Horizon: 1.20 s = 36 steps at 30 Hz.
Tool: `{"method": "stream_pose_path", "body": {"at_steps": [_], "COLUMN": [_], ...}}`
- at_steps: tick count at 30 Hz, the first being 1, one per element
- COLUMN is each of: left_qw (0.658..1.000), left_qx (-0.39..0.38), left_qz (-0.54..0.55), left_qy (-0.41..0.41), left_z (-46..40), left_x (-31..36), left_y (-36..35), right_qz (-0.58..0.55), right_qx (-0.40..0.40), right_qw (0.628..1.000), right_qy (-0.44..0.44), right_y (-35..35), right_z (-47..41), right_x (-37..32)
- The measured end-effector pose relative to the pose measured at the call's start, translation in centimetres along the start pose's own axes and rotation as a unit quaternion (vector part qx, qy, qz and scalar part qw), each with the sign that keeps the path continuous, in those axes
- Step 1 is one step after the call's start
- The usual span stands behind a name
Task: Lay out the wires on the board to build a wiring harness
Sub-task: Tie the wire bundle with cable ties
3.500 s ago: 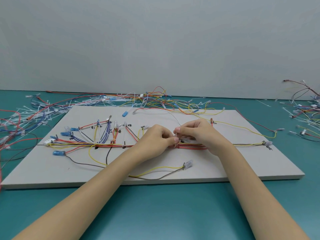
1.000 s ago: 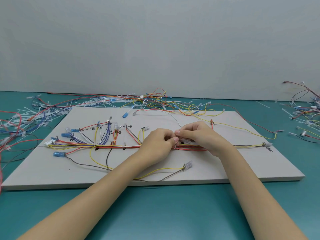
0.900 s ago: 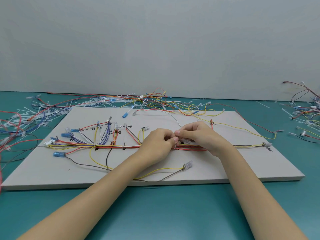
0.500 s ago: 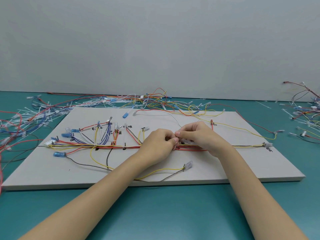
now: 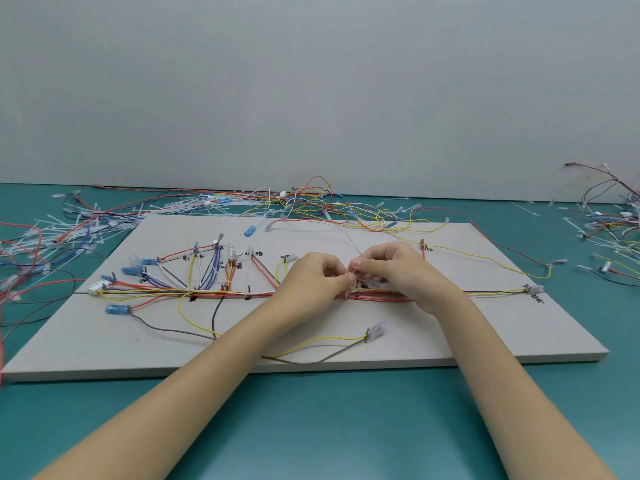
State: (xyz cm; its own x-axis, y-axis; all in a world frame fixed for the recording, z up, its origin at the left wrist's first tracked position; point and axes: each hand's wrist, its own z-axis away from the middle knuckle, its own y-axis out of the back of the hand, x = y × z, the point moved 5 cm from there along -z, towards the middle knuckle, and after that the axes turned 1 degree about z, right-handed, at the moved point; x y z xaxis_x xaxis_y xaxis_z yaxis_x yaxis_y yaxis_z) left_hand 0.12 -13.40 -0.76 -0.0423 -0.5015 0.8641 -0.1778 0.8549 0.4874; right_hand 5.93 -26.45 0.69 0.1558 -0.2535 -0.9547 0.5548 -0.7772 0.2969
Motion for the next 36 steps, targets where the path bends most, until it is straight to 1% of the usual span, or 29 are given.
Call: {"method": "stream_pose_path", "body": {"at_steps": [6,12,19,24,36], "left_qw": [1.0,1.0,1.0,1.0,1.0], "left_qx": [0.011,-0.004,0.005,0.013,0.018], "left_qz": [-0.002,0.03,0.017,0.0,0.006], "left_qy": [-0.001,-0.003,-0.005,-0.007,-0.01], "left_z": [0.08,-0.04,-0.18,-0.07,0.0], "left_x": [0.08,-0.18,-0.31,-0.16,-0.08], "left_y": [-0.07,-0.32,-0.32,-0.26,-0.26], "right_qz": [0.009,0.01,0.018,0.025,0.034], "right_qx": [0.006,0.005,-0.003,0.004,0.002], "right_qw": [1.0,1.0,1.0,1.0,0.999], "right_qy": [0.004,0.009,0.008,0.013,0.007], "right_y": [0.18,0.15,-0.01,-0.07,0.09], "right_z": [-0.07,-0.25,-0.08,0.05,0.01], "right_x": [0.13,0.26,0.08,-0.12,0.03]}}
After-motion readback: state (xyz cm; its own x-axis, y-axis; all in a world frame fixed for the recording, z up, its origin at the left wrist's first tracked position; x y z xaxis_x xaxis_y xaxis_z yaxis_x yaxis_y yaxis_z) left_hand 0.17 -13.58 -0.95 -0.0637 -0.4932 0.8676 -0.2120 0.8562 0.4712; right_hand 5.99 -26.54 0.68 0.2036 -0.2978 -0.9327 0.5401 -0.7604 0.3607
